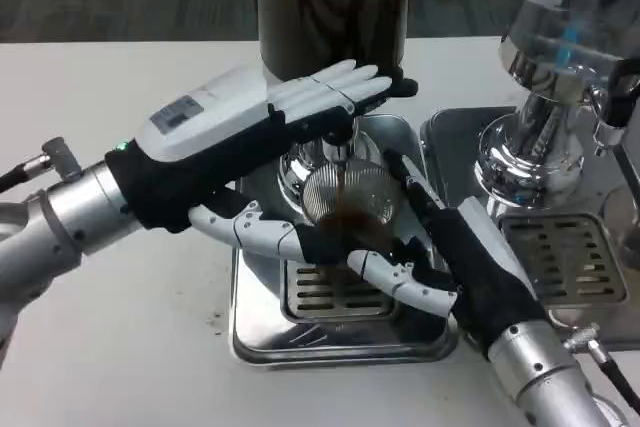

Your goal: Grasp the cup under the faucet to collect the drink, then remove the cup.

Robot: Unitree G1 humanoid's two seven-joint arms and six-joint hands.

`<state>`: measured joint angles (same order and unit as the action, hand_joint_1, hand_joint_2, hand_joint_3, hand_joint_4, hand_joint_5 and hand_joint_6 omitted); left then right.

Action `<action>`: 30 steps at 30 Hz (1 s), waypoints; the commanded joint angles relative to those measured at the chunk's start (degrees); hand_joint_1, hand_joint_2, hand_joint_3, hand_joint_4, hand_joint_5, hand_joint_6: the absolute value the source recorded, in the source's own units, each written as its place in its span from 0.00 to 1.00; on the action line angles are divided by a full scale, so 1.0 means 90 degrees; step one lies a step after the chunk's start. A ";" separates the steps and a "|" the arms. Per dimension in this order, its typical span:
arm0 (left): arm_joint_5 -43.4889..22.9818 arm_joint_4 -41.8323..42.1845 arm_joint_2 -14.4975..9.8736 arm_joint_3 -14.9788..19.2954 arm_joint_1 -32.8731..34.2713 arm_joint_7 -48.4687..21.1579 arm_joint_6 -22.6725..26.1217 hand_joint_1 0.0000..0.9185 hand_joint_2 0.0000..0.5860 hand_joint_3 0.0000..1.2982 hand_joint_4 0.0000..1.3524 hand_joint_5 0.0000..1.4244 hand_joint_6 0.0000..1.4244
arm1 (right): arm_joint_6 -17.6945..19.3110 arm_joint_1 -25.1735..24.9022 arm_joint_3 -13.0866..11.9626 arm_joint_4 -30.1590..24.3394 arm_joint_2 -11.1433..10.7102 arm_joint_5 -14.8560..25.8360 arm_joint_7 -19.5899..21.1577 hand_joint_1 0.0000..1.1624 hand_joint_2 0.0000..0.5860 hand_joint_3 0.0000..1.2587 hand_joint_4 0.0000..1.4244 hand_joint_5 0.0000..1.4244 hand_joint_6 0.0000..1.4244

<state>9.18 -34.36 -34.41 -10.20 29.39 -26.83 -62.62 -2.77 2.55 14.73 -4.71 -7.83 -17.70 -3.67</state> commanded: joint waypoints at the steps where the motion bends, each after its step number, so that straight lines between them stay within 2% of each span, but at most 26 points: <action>1: 0.0015 -0.0163 -0.0056 -0.0123 -0.0131 -0.0173 0.0041 0.00 0.13 0.03 0.00 0.00 0.07 | 0.0163 -0.0040 -0.0048 0.0022 0.0011 0.0073 0.0006 0.48 0.33 0.00 0.00 0.00 0.00; 10: -0.0448 -0.0411 0.0007 -0.0094 -0.0132 -0.0324 0.0086 0.00 0.14 0.02 0.00 0.00 0.07 | 0.0186 -0.0006 -0.0050 0.0009 0.0042 0.0080 0.0013 0.47 0.33 0.00 0.00 0.00 0.01; 14: -0.0626 -0.0523 0.0051 -0.0056 -0.0112 -0.0402 0.0091 0.00 0.14 0.02 0.00 0.00 0.08 | 0.0198 -0.0014 -0.0054 0.0025 0.0040 0.0086 0.0006 0.49 0.50 0.00 0.00 0.00 0.01; 16: -0.0741 -0.0601 0.0079 -0.0035 -0.0092 -0.0462 0.0090 0.00 0.14 0.02 0.00 0.00 0.08 | 0.0199 -0.0025 -0.0051 0.0038 0.0047 0.0079 0.0012 0.49 0.51 0.00 0.00 0.00 0.01; 17: -0.0799 -0.0637 0.0097 -0.0024 -0.0083 -0.0495 0.0096 0.00 0.14 0.02 0.00 0.00 0.08 | 0.0201 -0.0028 -0.0055 0.0042 0.0048 0.0082 0.0012 0.49 0.50 0.00 0.00 0.00 0.01; 19: -0.0911 -0.0726 0.0141 0.0005 -0.0055 -0.0552 0.0076 0.00 0.14 0.02 0.00 0.00 0.08 | 0.0201 -0.0038 -0.0052 0.0056 0.0056 0.0078 0.0019 0.48 0.37 0.00 0.00 0.00 0.01; 20: -0.0967 -0.0774 0.0158 0.0017 -0.0041 -0.0581 0.0065 0.00 0.14 0.02 0.00 0.00 0.08 | 0.0203 -0.0045 -0.0050 0.0070 0.0062 0.0074 0.0025 0.48 0.35 0.00 0.00 0.00 0.01; 26: -0.1107 -0.0983 0.0224 0.0098 0.0047 -0.0686 -0.0058 0.00 0.15 0.00 0.00 0.00 0.08 | 0.0227 -0.0050 -0.0050 0.0111 0.0084 0.0062 0.0054 0.47 0.33 0.00 0.00 0.00 0.01; 29: -0.1163 -0.1044 0.0247 0.0127 0.0078 -0.0742 -0.0084 0.00 0.15 0.00 0.00 0.00 0.08 | 0.0243 -0.0042 -0.0055 0.0122 0.0096 0.0058 0.0071 0.48 0.36 0.00 0.00 0.00 0.01; 30: -0.1217 -0.1061 0.0261 0.0134 0.0089 -0.0779 -0.0074 0.00 0.15 0.00 0.00 0.00 0.08 | 0.0245 -0.0041 -0.0054 0.0125 0.0098 0.0055 0.0072 0.48 0.34 0.00 0.00 0.00 0.01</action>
<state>-1.34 -42.61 -32.26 -9.58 29.75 -32.59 -64.12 -1.98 2.52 14.42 -4.05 -7.20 -17.46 -3.62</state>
